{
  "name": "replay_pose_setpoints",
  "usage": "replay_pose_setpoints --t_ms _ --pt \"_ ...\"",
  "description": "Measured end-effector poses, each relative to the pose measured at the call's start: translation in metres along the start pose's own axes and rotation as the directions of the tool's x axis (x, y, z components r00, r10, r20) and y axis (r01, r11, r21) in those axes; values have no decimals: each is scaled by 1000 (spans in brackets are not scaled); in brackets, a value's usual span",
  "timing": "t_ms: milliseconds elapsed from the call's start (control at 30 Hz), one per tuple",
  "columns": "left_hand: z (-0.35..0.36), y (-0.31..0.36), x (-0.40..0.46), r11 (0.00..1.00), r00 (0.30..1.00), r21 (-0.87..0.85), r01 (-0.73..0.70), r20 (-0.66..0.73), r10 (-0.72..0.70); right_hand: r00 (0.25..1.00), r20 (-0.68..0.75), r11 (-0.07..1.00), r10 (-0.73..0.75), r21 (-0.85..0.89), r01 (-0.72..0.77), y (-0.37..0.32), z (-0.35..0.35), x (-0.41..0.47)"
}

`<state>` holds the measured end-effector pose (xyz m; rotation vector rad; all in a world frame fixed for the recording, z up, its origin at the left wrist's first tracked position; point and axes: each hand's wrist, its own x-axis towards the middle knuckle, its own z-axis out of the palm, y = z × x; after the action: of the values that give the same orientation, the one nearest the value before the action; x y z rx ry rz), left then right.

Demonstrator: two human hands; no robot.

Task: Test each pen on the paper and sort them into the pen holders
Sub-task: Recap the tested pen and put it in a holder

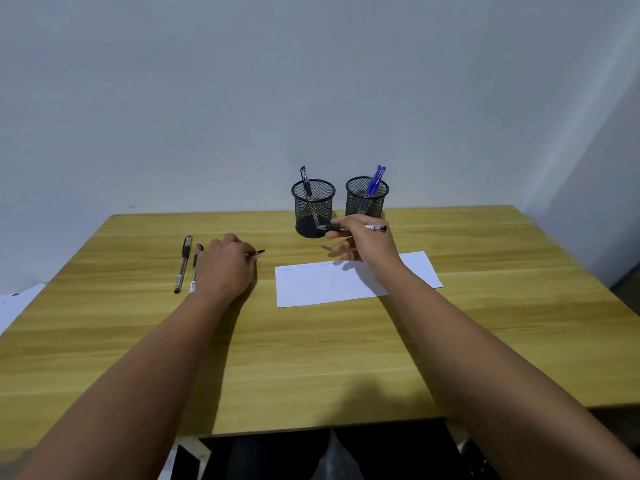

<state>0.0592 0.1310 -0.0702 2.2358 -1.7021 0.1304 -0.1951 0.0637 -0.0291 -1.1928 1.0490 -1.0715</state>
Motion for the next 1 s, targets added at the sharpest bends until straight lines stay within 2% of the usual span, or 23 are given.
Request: replay_pose_setpoints --t_ms 100,200,300,433,767,1000 --pt "-2 -2 0 997 999 -70 -30 -32 28 999 30 997 -44 -65 46 7 -1 0" --pt "-9 3 -7 977 997 -206 -63 -64 51 995 93 998 -29 -53 34 8 -5 -5" --pt "-22 13 -13 936 993 -337 -106 -81 83 984 177 996 -29 -80 44 5 -7 -15" --pt "-40 28 -18 869 987 -468 -159 -73 141 980 189 992 -63 -97 82 -3 -5 -27" --pt "-67 52 -31 832 961 -481 -277 -121 250 981 168 991 -96 -76 110 -23 -12 -54" --pt "-79 59 -39 846 961 -456 -277 -135 242 982 136 991 -130 -15 134 -35 -20 -70"
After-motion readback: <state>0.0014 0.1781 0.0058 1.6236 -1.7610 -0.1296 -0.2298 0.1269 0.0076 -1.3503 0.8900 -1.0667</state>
